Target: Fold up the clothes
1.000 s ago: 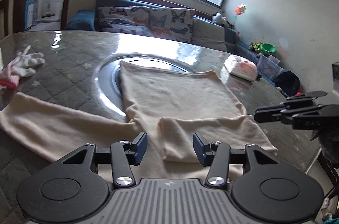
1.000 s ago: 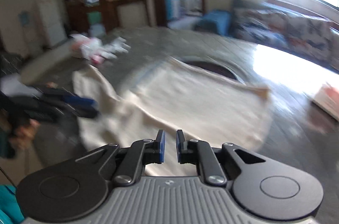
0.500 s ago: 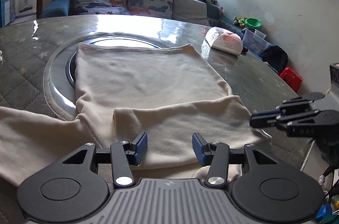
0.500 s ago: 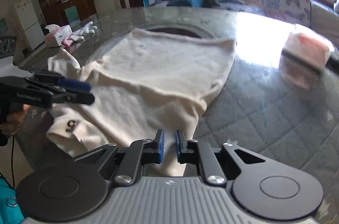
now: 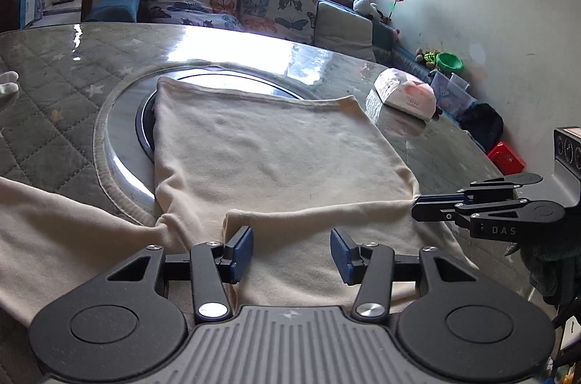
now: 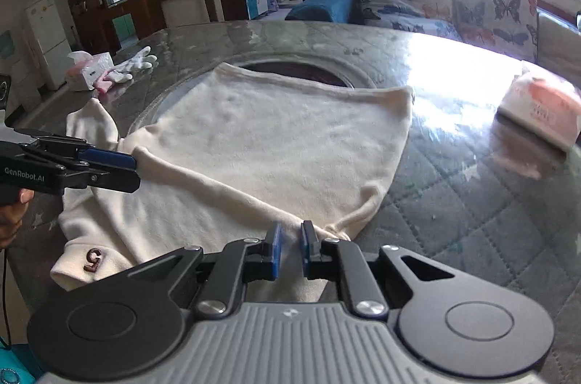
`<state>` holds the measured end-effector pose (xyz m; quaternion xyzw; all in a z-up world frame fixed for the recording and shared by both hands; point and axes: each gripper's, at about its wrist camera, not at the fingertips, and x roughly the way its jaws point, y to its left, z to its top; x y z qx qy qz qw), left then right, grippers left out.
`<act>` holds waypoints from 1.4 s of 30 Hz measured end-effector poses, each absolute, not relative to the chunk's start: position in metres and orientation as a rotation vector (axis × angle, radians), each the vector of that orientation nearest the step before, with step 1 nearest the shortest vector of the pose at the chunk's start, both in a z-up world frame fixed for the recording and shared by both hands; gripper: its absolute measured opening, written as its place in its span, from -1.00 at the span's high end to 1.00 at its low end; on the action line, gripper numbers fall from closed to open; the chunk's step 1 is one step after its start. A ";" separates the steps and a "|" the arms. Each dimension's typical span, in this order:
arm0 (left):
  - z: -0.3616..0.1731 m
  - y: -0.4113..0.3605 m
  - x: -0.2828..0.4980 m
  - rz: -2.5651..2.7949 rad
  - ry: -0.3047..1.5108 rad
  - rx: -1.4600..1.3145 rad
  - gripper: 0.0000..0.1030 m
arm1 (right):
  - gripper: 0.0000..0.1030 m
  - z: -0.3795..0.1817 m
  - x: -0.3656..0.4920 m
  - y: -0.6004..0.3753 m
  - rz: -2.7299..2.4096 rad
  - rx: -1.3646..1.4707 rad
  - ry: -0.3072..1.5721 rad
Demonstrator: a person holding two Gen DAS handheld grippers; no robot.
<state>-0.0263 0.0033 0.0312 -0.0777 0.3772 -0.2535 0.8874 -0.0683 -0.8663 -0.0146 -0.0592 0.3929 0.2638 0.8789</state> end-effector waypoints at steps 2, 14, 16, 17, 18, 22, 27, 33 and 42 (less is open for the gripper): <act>0.032 0.003 -0.025 -0.528 0.775 -0.163 0.02 | 0.78 -0.010 -0.070 -0.859 0.564 -0.143 0.803; 0.043 0.052 -0.035 -0.366 0.731 -0.223 0.01 | 0.68 -0.008 -0.072 -0.821 0.656 -0.180 0.812; 0.044 0.069 -0.035 -0.280 0.724 -0.238 0.01 | 0.67 -0.004 -0.078 -0.803 0.717 -0.202 0.802; 0.045 0.078 -0.035 -0.235 0.722 -0.244 0.01 | 0.67 -0.004 -0.079 -0.798 0.736 -0.210 0.800; 0.045 0.086 -0.034 -0.184 0.719 -0.242 0.01 | 0.66 -0.003 -0.083 -0.787 0.773 -0.228 0.797; 0.045 0.119 -0.032 0.002 0.696 -0.239 0.01 | 0.64 -0.009 -0.092 -0.757 0.861 -0.271 0.795; 0.042 0.157 -0.030 0.200 0.663 -0.258 0.01 | 0.52 -0.018 -0.100 -0.737 0.896 -0.317 0.808; 0.033 0.176 -0.027 0.283 0.666 -0.297 0.01 | 0.52 -0.008 -0.103 -0.743 0.887 -0.305 0.794; 0.022 0.183 -0.022 0.345 0.665 -0.296 0.36 | 0.50 0.002 -0.106 -0.757 0.862 -0.269 0.773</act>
